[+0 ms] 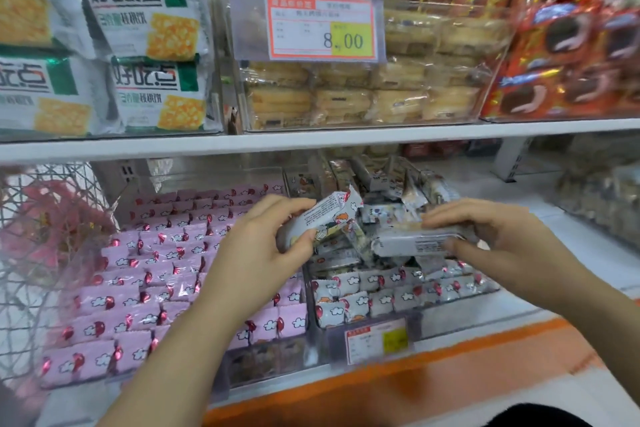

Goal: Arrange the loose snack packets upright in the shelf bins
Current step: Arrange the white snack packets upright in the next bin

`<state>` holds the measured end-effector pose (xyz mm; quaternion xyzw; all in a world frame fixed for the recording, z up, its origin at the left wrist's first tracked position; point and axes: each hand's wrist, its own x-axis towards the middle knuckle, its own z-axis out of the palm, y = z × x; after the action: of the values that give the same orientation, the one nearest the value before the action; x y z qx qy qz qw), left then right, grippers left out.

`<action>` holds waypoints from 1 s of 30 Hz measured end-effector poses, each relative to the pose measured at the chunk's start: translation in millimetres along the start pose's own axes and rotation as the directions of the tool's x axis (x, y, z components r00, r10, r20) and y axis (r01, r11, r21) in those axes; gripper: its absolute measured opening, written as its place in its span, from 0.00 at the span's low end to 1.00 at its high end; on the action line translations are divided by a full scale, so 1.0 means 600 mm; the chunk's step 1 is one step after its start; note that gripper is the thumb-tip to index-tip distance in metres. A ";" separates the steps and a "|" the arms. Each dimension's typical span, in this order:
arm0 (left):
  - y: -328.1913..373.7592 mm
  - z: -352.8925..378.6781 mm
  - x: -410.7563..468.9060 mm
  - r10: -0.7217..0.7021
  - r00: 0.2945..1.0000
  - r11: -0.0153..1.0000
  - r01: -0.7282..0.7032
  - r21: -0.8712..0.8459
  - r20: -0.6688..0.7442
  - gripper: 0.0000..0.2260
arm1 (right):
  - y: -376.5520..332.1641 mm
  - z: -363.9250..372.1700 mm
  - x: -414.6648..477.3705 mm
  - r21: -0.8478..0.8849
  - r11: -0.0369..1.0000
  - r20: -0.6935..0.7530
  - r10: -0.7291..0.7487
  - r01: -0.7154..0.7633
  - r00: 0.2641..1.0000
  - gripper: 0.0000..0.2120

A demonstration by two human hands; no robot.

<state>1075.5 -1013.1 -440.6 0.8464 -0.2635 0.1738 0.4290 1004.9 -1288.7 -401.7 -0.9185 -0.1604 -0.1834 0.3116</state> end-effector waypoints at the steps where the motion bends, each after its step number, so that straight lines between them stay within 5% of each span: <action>1: 0.001 0.000 -0.001 0.001 1.000 1.000 -0.001 0.007 0.004 0.14 | 0.009 -0.004 -0.013 0.031 0.999 -0.002 0.013 -0.013 1.000 0.22; 13: 0.008 0.007 0.001 0.054 0.999 0.996 -0.054 0.070 0.008 0.15 | 0.057 0.009 -0.048 -0.176 0.984 0.197 0.041 -0.006 0.980 0.27; 21: 0.005 0.003 0.000 0.066 0.998 0.996 -0.066 0.063 0.010 0.14 | 0.081 -0.020 -0.038 -0.386 0.922 0.189 0.106 -0.025 0.976 0.29; 30: 0.009 0.004 -0.001 0.054 0.998 0.996 -0.055 0.065 0.025 0.14 | 0.088 -0.006 -0.039 -0.531 0.847 0.109 0.023 0.039 0.994 0.17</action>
<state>1071.7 -1017.5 -438.6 0.8544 -0.2857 0.1840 0.3931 1005.1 -1335.3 -436.3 -0.9769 -0.1242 -0.1704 0.0350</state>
